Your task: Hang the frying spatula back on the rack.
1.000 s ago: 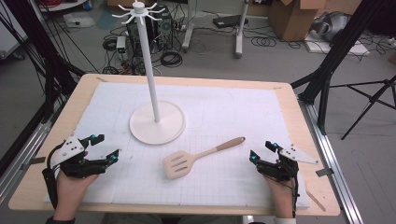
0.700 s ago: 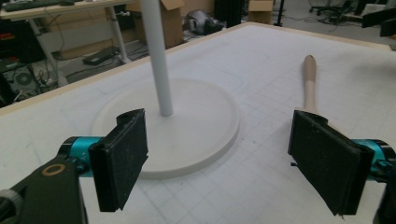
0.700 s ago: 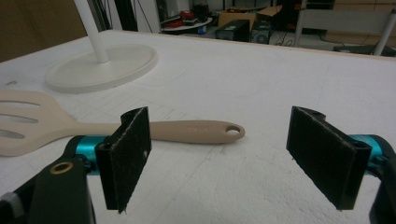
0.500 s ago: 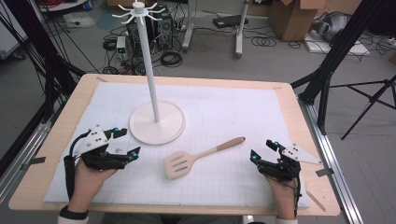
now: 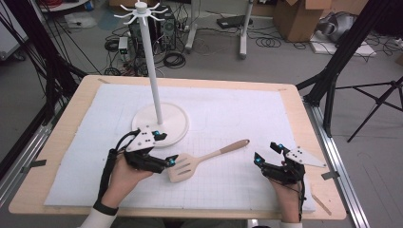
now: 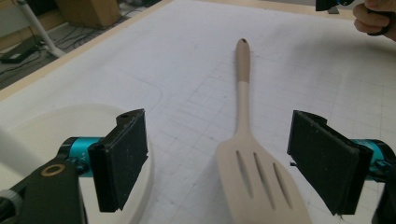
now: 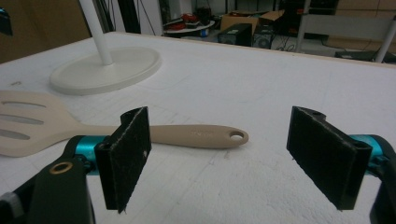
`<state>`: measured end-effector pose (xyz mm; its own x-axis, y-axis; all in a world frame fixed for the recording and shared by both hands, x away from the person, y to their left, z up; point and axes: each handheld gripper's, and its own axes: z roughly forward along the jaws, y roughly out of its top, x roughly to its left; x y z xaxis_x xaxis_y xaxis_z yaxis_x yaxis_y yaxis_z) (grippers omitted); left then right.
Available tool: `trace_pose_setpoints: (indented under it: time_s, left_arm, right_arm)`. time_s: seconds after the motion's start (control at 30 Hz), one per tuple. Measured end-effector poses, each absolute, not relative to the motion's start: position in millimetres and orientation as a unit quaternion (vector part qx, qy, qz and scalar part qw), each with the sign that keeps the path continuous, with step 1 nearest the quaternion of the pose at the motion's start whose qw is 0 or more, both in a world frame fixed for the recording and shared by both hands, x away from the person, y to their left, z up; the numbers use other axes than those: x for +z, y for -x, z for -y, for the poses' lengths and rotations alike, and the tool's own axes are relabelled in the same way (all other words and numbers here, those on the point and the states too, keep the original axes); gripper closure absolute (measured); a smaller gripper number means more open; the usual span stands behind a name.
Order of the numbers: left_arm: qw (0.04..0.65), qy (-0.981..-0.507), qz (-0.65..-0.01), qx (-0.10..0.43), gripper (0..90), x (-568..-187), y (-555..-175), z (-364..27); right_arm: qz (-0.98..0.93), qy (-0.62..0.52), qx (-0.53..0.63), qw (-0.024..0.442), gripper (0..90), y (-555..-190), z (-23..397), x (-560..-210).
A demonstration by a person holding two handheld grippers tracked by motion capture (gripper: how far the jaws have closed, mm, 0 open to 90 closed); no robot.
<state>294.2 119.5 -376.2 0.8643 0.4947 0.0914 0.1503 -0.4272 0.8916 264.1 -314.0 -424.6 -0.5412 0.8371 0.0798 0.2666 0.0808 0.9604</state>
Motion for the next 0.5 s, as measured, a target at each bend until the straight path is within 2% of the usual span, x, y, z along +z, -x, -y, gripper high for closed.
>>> trace_pose_setpoints:
  time_s: [0.13,0.5]
  left_arm:
    - [0.487,-0.839,-0.181,0.162,20.5,-379,-298,-95]
    - [0.461,-0.858,-0.173,0.147,20.5,-384,-308,-64]
  right_arm:
    - [-0.686,-0.403,0.548,0.258,20.4,-263,314,-424]
    - [-0.684,-0.404,0.549,0.259,20.4,-264,315,-424]
